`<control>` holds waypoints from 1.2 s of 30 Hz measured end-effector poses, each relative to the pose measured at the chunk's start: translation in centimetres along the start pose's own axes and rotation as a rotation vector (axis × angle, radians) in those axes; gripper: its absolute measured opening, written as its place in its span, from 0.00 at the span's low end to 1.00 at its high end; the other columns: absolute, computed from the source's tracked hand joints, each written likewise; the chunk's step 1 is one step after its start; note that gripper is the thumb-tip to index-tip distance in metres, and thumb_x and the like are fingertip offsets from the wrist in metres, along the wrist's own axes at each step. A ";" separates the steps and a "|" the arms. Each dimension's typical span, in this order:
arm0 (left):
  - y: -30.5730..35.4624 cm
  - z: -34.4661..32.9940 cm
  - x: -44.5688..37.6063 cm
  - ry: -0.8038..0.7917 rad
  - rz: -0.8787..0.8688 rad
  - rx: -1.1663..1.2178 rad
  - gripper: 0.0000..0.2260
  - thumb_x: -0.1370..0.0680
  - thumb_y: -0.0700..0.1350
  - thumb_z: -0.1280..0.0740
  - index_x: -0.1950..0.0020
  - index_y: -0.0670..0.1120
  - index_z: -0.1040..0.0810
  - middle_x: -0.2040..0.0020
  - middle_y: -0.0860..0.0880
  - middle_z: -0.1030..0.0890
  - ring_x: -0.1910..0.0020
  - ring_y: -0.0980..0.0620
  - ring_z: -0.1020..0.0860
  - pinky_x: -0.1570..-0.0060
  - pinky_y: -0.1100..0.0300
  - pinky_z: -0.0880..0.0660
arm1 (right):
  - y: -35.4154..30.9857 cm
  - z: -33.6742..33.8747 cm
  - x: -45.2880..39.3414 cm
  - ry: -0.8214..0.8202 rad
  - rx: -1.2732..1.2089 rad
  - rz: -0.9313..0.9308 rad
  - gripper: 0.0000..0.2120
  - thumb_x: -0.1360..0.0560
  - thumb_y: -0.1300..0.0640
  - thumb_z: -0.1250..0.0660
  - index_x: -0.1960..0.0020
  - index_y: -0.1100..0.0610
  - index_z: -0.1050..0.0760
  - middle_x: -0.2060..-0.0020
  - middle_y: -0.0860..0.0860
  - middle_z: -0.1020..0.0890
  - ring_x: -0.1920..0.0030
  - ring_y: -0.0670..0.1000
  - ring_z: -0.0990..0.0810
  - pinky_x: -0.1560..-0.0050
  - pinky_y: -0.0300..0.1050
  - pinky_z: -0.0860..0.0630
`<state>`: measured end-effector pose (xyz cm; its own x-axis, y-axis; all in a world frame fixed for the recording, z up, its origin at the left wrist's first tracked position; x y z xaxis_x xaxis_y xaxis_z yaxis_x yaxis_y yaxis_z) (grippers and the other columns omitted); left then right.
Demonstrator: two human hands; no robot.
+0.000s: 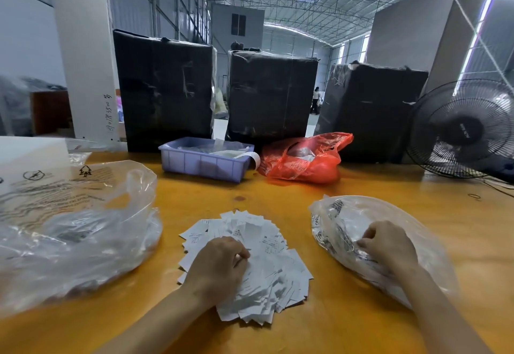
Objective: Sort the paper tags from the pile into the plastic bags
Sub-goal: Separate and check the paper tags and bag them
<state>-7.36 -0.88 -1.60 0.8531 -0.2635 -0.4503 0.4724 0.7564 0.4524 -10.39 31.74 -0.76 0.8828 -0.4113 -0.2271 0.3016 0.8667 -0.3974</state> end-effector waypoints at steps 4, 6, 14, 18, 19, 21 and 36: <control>0.1 0.8 0.0 0.059 -0.006 0.047 0.07 0.25 0.39 0.33 0.50 0.45 0.16 0.51 0.50 0.17 0.53 0.56 0.21 0.53 0.67 0.26 | 0.0 1.7 -0.3 0.136 -0.081 0.020 0.08 0.26 0.59 0.32 0.63 0.60 0.23 0.61 0.57 0.20 0.59 0.56 0.26 0.61 0.44 0.33; 0.1 1.3 0.0 0.092 -0.003 0.064 0.07 0.25 0.39 0.33 0.50 0.45 0.16 0.52 0.51 0.16 0.54 0.57 0.20 0.54 0.69 0.27 | -0.6 2.8 -0.2 0.246 -0.156 0.055 0.09 0.25 0.63 0.36 0.63 0.64 0.27 0.66 0.59 0.23 0.62 0.59 0.26 0.64 0.47 0.34; -0.6 2.3 0.0 0.209 0.085 0.188 0.07 0.25 0.39 0.31 0.48 0.45 0.17 0.54 0.52 0.17 0.57 0.60 0.21 0.57 0.73 0.26 | -5.2 8.2 2.8 0.517 -0.549 0.282 0.03 0.24 0.65 0.34 0.53 0.65 0.25 0.64 0.59 0.18 0.64 0.59 0.17 0.59 0.54 0.20; -0.7 1.9 0.0 0.148 0.212 0.520 0.09 0.27 0.53 0.30 0.55 0.47 0.18 0.60 0.55 0.17 0.59 0.59 0.19 0.60 0.70 0.24 | -11.0 5.3 4.6 0.003 -1.037 0.313 0.10 0.29 0.68 0.30 0.50 0.61 0.27 0.60 0.58 0.18 0.64 0.53 0.17 0.63 0.41 0.19; -0.9 1.3 -0.1 0.091 0.280 0.691 0.16 0.29 0.58 0.32 0.55 0.46 0.18 0.60 0.52 0.16 0.58 0.54 0.18 0.59 0.67 0.23 | -12.9 3.8 5.6 -0.166 -1.120 0.302 0.12 0.30 0.68 0.29 0.49 0.61 0.27 0.60 0.58 0.17 0.64 0.52 0.16 0.63 0.39 0.19; -0.9 -0.3 0.0 -0.043 0.419 1.010 0.26 0.32 0.62 0.35 0.51 0.41 0.19 0.56 0.46 0.15 0.56 0.48 0.17 0.58 0.60 0.22 | -15.9 0.7 7.9 -0.405 -1.136 0.293 0.14 0.31 0.68 0.28 0.48 0.62 0.26 0.62 0.58 0.16 0.65 0.52 0.16 0.63 0.40 0.19; -3.2 -0.3 0.9 0.105 0.606 1.085 0.07 0.27 0.41 0.29 0.63 0.39 0.18 0.72 0.46 0.20 0.74 0.57 0.23 0.72 0.68 0.26 | -18.0 -4.6 10.6 -0.469 -0.995 0.286 0.03 0.26 0.65 0.32 0.53 0.65 0.24 0.72 0.53 0.19 0.73 0.48 0.20 0.69 0.39 0.22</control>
<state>-8.18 -3.33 -3.65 0.9990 0.0413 0.0155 -0.0088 -0.1580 0.9874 -8.05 10.52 -0.09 0.9841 0.0930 -0.1511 -0.1681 0.2169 -0.9616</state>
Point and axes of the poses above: each hand's wrist, its own x-axis away from the middle knuckle, its own z-axis out of the back of the hand, y = z × x, the point moved 9 cm from there along -x, towards the middle knuckle
